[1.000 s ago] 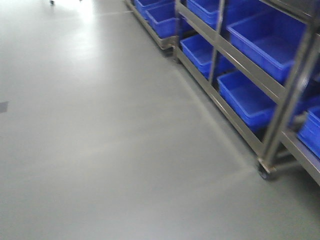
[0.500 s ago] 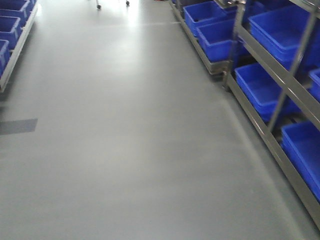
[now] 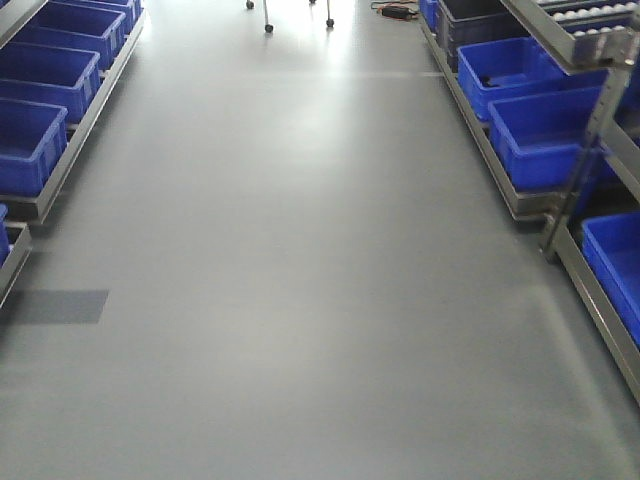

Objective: Pour parts from conveyor to right shelf
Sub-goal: 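Turn and drive the base up to the shelf of blue bins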

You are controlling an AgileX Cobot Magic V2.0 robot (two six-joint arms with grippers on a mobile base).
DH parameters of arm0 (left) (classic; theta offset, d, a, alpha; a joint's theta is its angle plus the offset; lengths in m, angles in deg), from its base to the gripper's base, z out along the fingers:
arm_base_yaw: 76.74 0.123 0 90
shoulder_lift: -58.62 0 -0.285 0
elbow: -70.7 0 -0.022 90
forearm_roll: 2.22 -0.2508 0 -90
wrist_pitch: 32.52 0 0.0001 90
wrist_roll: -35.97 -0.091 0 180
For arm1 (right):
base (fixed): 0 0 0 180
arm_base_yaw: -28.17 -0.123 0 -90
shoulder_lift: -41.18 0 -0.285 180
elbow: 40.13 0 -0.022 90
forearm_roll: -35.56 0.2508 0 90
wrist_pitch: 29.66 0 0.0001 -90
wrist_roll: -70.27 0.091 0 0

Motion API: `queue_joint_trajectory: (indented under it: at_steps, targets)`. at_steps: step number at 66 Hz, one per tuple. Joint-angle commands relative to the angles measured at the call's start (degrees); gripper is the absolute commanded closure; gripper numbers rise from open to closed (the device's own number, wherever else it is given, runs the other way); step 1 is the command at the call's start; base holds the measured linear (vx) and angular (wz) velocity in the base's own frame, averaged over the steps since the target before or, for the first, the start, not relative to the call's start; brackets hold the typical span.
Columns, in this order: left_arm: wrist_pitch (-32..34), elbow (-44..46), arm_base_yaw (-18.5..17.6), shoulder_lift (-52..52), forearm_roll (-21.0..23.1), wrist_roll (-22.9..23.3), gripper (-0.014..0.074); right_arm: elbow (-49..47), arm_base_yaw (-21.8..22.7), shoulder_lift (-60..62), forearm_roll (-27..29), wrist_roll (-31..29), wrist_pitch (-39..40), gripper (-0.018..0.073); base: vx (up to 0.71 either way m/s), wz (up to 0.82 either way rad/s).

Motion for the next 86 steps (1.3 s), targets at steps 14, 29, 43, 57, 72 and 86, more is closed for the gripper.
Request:
queue_joint_trajectory:
  at_steps: [14, 29, 43, 57, 72, 86]
  targets:
    - [4.1, 1.1, 0.2, 0.7, 0.5, 0.5, 0.0603, -1.5, 0.3, -0.7, -0.4, -0.2, 4.7, 0.0561, 0.75, 0.04]
    - [4.1, 1.1, 0.2, 0.7, 0.5, 0.5, 0.0603, -1.5, 0.3, -0.7, -0.3, -0.2, 4.7, 0.0561, 0.68, -0.13]
    - [4.1, 1.1, 0.2, 0.7, 0.5, 0.5, 0.0603, -1.5, 0.3, -0.7, -0.3, -0.2, 4.7, 0.0561, 0.59, 0.02]
    - [4.1, 1.1, 0.2, 0.7, 0.5, 0.5, 0.0603, -1.5, 0.3, -0.7, -0.3, -0.2, 4.7, 0.0561, 0.49, 0.5]
    - [4.1, 1.1, 0.2, 0.7, 0.5, 0.5, 0.0603, -1.5, 0.3, -0.7, -0.4, -0.2, 4.7, 0.0561, 0.39, 0.96]
    - [4.1, 1.1, 0.2, 0.7, 0.5, 0.5, 0.0603, -1.5, 0.2, -0.7, -0.4, -0.2, 4.7, 0.0561, 0.3, 1.12]
